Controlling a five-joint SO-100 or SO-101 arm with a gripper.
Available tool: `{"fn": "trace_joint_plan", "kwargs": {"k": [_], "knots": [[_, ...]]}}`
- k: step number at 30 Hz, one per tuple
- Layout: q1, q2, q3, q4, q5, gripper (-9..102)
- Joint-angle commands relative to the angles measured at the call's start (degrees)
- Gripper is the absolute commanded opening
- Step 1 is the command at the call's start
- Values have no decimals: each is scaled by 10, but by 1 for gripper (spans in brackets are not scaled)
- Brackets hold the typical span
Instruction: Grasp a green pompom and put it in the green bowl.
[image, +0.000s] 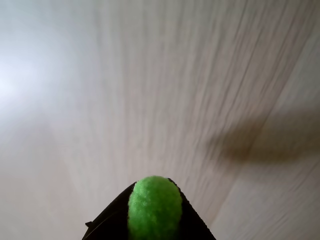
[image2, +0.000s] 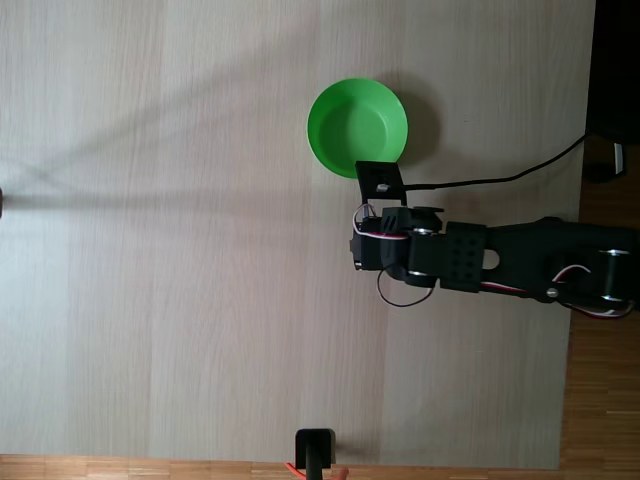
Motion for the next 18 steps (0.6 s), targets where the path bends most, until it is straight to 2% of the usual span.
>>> {"fn": "trace_joint_plan", "kwargs": {"k": [1,8,18], "knots": [[25,77,-14,5,-3,0],[144,174,-32,5,-42,0],[308,121,-87,4,-157,0]]}}
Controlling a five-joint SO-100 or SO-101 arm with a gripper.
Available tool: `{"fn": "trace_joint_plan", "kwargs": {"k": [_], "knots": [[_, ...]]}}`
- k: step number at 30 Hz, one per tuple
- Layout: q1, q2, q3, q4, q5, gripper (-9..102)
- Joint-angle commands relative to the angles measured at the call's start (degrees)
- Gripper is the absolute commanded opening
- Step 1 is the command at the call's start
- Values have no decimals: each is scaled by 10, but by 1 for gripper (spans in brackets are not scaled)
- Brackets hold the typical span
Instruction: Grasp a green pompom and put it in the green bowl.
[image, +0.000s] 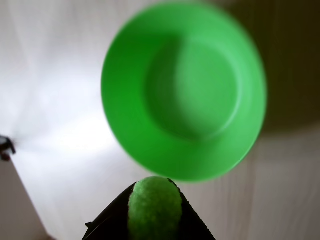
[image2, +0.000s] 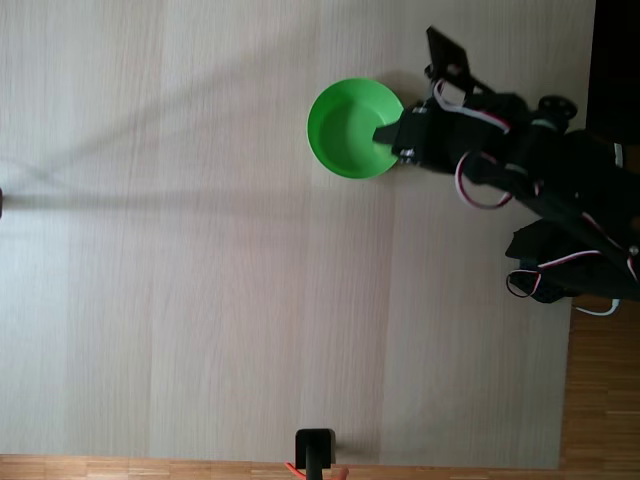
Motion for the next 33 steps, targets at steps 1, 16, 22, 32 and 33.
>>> {"fn": "trace_joint_plan", "kwargs": {"k": [1,16,22,32,33], "knots": [[33,-18,-31,0,-34,0],[39,-4,-22,0,-98,20],[34,-3,-16,0,-98,29],[-73,168,134,1,-90,29],[-89,194,153,1,-89,29]]}}
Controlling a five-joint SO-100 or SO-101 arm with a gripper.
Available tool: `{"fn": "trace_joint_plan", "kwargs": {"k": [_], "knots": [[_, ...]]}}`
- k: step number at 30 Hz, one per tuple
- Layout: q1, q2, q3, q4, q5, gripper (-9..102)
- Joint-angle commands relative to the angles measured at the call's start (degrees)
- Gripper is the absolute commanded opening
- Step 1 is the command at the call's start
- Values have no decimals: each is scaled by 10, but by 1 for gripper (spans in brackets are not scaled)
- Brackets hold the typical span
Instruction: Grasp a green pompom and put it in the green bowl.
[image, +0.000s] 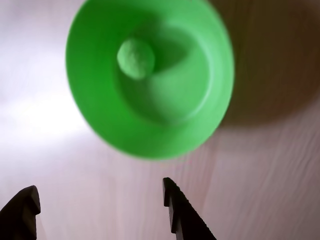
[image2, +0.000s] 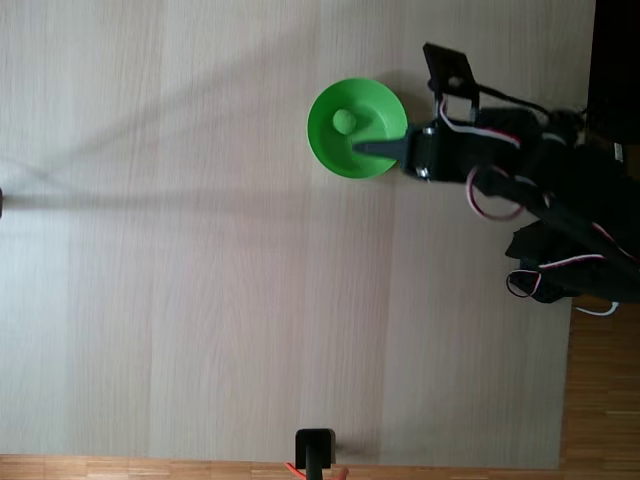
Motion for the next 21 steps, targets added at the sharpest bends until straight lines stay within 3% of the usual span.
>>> {"fn": "trace_joint_plan", "kwargs": {"k": [1,5,11,21], "knots": [[-52,107,46,1,3,29],[-109,196,124,1,8,22],[-185,326,236,0,91,-2],[-295,555,429,1,230,0]]}}
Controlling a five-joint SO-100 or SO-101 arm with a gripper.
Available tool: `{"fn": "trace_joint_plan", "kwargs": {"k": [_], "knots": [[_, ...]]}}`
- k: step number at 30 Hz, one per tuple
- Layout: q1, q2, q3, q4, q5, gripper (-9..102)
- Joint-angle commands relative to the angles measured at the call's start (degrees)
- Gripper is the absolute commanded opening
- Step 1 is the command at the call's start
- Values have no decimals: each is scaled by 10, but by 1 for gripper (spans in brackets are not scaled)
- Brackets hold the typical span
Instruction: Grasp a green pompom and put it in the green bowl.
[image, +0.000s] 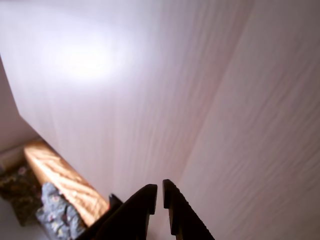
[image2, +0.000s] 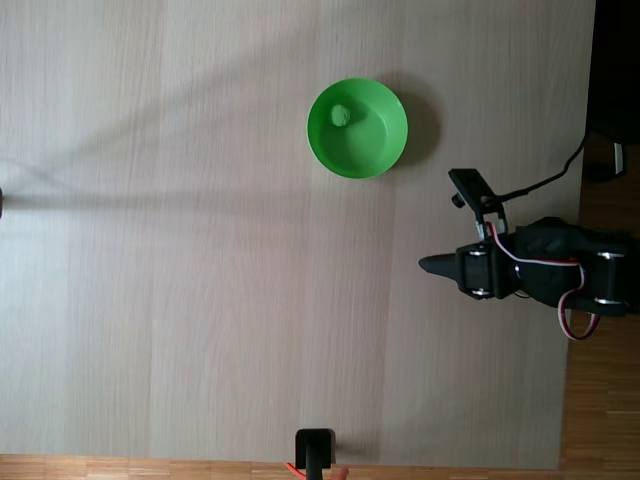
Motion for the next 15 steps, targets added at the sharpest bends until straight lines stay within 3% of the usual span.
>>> {"fn": "trace_joint_plan", "kwargs": {"k": [1,7,15], "knots": [[-23,82,55,1,25,0],[-31,171,145,1,30,0],[-29,186,152,25,30,0]]}}
